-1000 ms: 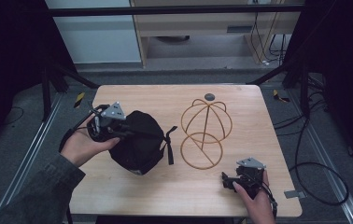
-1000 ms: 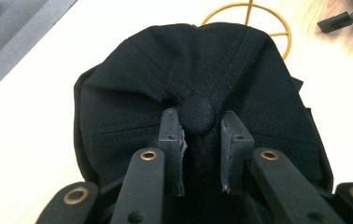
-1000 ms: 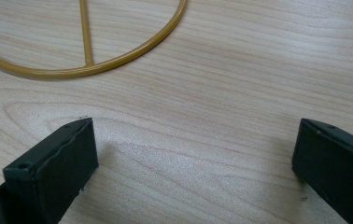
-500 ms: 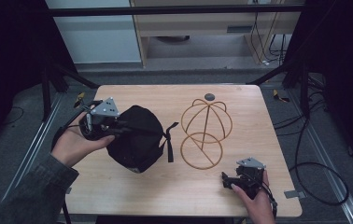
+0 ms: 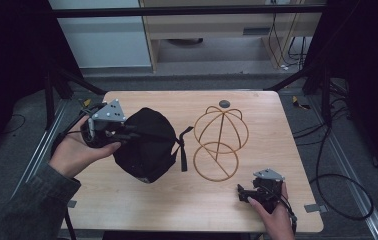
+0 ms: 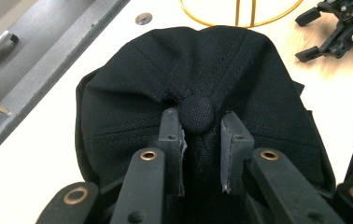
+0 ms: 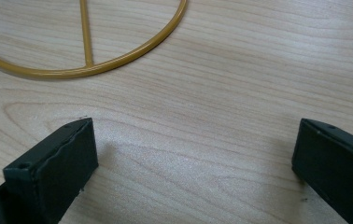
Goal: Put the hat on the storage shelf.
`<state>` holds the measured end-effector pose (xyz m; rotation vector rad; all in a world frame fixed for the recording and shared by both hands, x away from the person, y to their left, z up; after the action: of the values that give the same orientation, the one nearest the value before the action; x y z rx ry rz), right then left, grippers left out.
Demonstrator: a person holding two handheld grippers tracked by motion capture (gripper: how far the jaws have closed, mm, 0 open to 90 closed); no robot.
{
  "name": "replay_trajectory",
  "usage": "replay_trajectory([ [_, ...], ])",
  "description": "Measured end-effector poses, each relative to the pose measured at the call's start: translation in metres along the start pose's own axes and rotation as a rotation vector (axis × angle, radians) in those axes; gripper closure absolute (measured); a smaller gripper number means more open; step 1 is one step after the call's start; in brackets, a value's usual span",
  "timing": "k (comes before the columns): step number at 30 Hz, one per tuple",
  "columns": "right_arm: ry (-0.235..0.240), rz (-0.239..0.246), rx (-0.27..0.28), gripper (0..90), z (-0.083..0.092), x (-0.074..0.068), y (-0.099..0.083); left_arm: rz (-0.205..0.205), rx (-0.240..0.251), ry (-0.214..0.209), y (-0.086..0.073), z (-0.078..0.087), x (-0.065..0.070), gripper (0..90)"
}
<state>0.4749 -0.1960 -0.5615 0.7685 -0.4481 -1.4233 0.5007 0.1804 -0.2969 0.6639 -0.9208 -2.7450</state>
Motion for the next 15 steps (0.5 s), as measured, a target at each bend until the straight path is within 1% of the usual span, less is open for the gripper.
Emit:
replay_trajectory([
  [5, 0.001, 0.001, 0.000, 0.3, 0.000, 0.000, 0.000, -0.007, 0.009, 0.004, 0.005, 0.006, 0.000, 73.4],
  [7, 0.001, 0.001, -0.001, 0.3, 0.000, 0.000, 0.000, -0.008, 0.030, 0.011, 0.010, 0.013, -0.001, 73.5],
  [14, -0.002, 0.003, -0.001, 0.3, 0.000, 0.000, 0.000, -0.011, 0.037, 0.021, 0.015, 0.021, -0.004, 73.5],
  [15, -0.001, 0.003, -0.001, 0.3, 0.000, 0.000, 0.000, -0.013, 0.037, 0.029, 0.017, 0.025, -0.006, 73.5],
])
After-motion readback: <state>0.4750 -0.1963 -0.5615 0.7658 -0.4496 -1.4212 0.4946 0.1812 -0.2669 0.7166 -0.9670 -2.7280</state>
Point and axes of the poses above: each handheld gripper's, and its own axes: z roughly backward along the jaws, y roughly out of its top, x roughly to its right, the point moved 7 cm from there along -z, roughly forward along the jaws, and after that the axes turned 13 degrees about -z, right-handed, at the moved point
